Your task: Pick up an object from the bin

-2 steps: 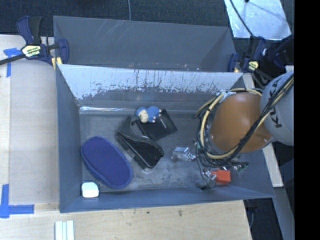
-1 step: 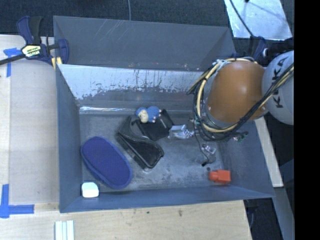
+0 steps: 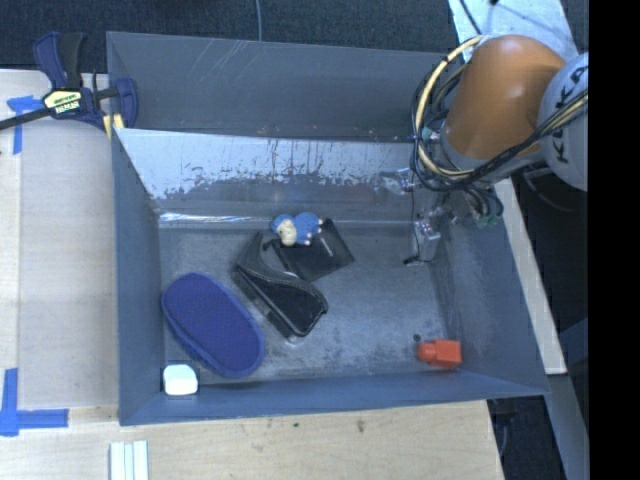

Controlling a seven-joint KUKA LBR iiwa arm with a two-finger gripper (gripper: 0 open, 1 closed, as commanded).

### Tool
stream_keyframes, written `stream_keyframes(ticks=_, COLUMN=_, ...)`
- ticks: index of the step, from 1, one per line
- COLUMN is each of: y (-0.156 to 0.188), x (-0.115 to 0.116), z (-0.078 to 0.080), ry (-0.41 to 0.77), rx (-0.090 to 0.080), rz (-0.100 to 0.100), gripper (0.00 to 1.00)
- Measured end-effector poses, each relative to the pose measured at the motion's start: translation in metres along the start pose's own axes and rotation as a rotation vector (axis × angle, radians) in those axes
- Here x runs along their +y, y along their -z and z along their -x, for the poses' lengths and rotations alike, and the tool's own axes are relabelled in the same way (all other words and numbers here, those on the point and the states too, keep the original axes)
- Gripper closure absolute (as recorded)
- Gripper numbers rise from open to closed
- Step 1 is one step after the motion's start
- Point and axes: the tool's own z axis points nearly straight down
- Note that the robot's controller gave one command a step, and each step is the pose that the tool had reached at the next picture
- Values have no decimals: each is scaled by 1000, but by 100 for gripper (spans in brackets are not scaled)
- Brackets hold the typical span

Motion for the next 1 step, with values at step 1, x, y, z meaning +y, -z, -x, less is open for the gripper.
stream_keyframes(ticks=1, y=-84, x=100, z=7, ry=154, rx=8, rz=6, gripper=0)
